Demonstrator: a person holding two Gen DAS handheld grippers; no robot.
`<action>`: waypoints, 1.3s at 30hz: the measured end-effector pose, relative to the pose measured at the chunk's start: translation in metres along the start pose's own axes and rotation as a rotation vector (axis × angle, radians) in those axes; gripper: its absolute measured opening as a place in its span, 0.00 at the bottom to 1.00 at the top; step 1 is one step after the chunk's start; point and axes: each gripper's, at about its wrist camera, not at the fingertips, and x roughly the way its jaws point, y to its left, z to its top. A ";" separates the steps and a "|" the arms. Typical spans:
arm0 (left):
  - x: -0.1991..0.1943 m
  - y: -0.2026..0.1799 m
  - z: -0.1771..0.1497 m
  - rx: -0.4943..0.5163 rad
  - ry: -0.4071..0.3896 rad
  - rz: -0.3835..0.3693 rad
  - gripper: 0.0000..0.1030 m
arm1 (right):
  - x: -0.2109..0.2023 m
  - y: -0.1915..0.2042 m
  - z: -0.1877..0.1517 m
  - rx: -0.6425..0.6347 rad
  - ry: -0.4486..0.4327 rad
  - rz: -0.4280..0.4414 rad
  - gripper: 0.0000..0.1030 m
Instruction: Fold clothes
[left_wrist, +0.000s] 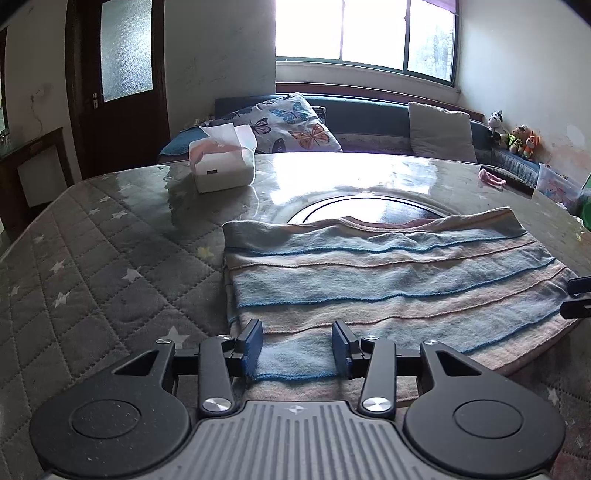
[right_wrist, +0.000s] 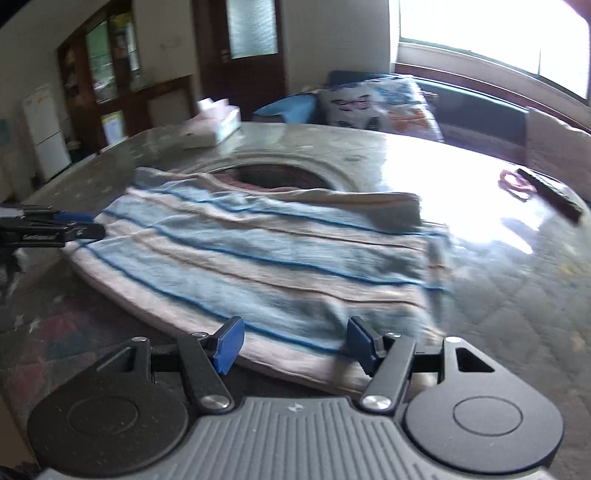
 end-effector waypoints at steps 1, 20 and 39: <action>0.001 0.000 0.002 0.002 0.002 0.000 0.43 | -0.001 -0.003 0.000 0.011 -0.002 -0.002 0.61; 0.065 0.032 0.061 -0.034 0.059 0.022 0.26 | 0.028 -0.023 0.022 0.074 0.005 0.004 0.62; 0.088 0.047 0.073 -0.062 0.071 0.085 0.29 | 0.089 -0.057 0.086 0.112 -0.018 -0.021 0.61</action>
